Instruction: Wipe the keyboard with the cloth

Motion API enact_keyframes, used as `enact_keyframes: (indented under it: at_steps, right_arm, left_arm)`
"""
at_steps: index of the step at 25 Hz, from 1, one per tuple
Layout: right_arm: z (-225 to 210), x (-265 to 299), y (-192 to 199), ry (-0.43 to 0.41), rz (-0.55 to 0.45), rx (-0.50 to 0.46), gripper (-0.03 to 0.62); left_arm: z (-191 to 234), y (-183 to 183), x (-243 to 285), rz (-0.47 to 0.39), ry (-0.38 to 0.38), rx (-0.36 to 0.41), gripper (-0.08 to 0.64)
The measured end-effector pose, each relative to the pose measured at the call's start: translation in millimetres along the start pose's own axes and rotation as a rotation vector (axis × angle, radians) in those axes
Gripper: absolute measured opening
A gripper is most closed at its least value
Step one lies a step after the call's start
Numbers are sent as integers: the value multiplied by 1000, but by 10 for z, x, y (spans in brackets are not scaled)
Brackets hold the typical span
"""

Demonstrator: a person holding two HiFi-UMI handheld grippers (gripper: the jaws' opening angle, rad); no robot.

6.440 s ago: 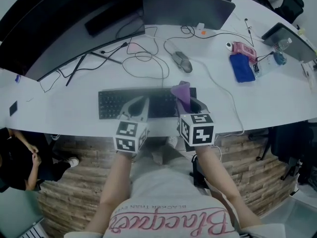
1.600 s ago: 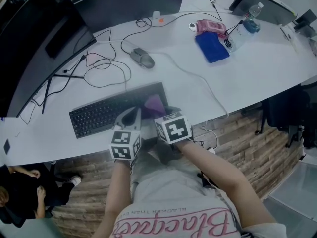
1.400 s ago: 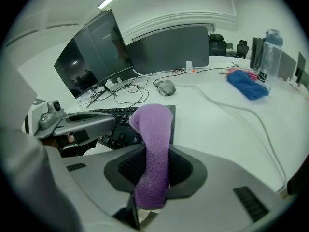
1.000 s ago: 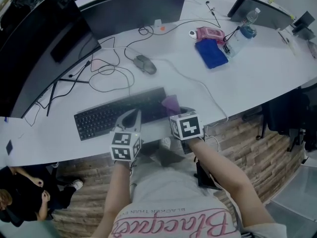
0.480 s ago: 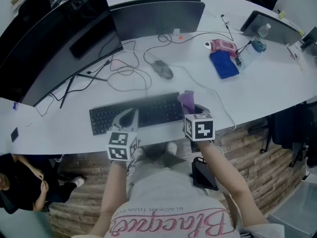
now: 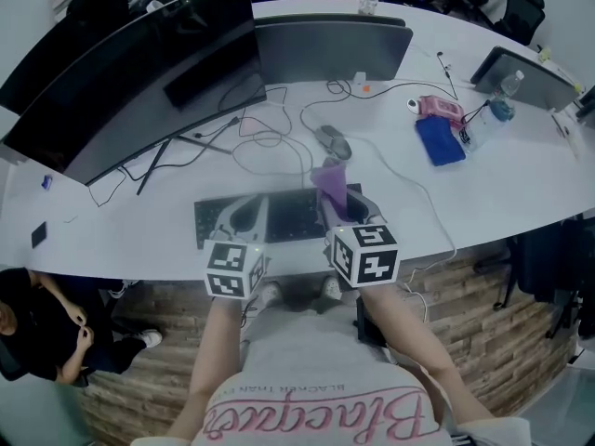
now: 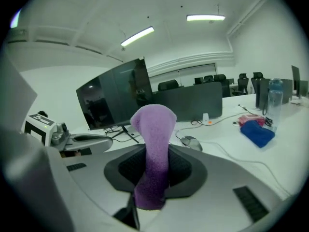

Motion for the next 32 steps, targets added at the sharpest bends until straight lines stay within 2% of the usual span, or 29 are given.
enact_keyframes:
  at_steps: [4, 7, 12, 16, 25, 32]
  right_arm:
    - [428, 82, -245, -99, -115, -90, 94]
    - [656, 111, -450, -144, -179, -169, 94]
    - [939, 99, -732, -165, -308, -266, 92]
    - [1089, 76, -814, -186, -386, -308, 93]
    - [1132, 11, -876, -148, -482, -359, 93]
    - [1136, -26, -898, -122, -488, -401, 91]
  left_arm:
    - [58, -262, -129, -90, -12, 14, 8]
    - [100, -476, -229, -179, -30, 33, 8]
    - [209, -807, -395, -337, -94, 75, 7]
    - [266, -988, -524, -439, -137, 83, 8]
    - [232, -1070, -609, -540, -131, 50, 8]
    - [173, -1081, -606, -554, -118, 56, 8]
Point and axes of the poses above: the fingertips, and each gripper's own axes: x forward along the fingers, z to its left, y out of its underside, the point moved 5 cm from there along -x, backward along the fingers, and after that the axes turned 10 degrees about -y, right-handed, at the moved point
